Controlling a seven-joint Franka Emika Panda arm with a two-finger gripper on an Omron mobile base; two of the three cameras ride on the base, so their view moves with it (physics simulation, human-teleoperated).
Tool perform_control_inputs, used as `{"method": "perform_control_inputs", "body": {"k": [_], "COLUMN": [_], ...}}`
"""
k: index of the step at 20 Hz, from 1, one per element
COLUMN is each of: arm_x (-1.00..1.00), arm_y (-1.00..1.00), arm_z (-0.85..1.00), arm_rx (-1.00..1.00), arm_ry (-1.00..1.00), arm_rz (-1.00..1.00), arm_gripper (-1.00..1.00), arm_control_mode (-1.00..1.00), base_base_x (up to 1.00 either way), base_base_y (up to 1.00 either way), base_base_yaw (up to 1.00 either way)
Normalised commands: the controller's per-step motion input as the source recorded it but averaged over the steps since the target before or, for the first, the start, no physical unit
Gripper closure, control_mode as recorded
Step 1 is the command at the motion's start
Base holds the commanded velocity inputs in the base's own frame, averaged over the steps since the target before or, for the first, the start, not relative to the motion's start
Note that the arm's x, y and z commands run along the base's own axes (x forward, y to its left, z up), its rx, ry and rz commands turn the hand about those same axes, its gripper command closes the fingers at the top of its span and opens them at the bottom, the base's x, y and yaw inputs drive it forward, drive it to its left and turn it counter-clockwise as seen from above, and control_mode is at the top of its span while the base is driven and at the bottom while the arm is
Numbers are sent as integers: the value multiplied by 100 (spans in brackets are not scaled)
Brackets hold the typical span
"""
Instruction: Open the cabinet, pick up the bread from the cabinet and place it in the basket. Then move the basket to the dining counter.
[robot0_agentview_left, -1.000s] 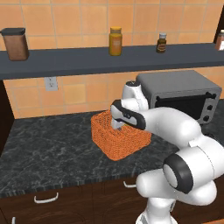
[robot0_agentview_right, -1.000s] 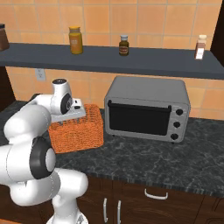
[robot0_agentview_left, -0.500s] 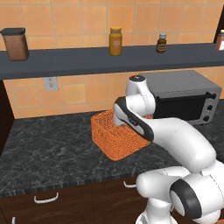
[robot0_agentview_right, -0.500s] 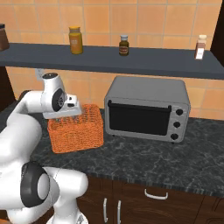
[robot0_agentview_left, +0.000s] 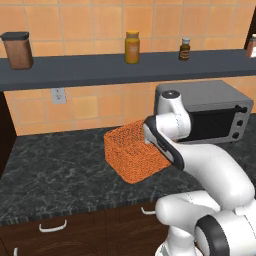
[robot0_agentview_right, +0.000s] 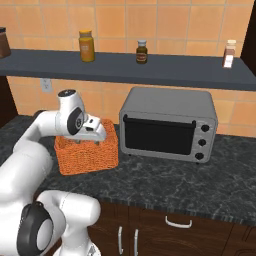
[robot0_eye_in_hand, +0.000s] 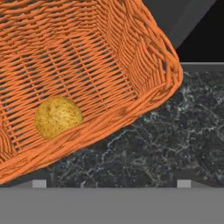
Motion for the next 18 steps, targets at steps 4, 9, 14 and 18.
{"method": "perform_control_inputs", "body": {"k": [4,9,14,18], "arm_x": [35,40,26,15], "arm_y": [-35,-25,-5,-20], "arm_z": [1,2,-16,-36], "arm_rx": [9,19,1,-6], "arm_ry": [8,5,0,0], "arm_rz": [-11,-7,-4,-2], "arm_gripper": [-100,-100,-100,-100], "arm_control_mode": [-100,-100,-100,-100], "base_base_x": [0,0,0,0], "base_base_y": [0,0,0,0], "base_base_yaw": [0,0,0,0]}}
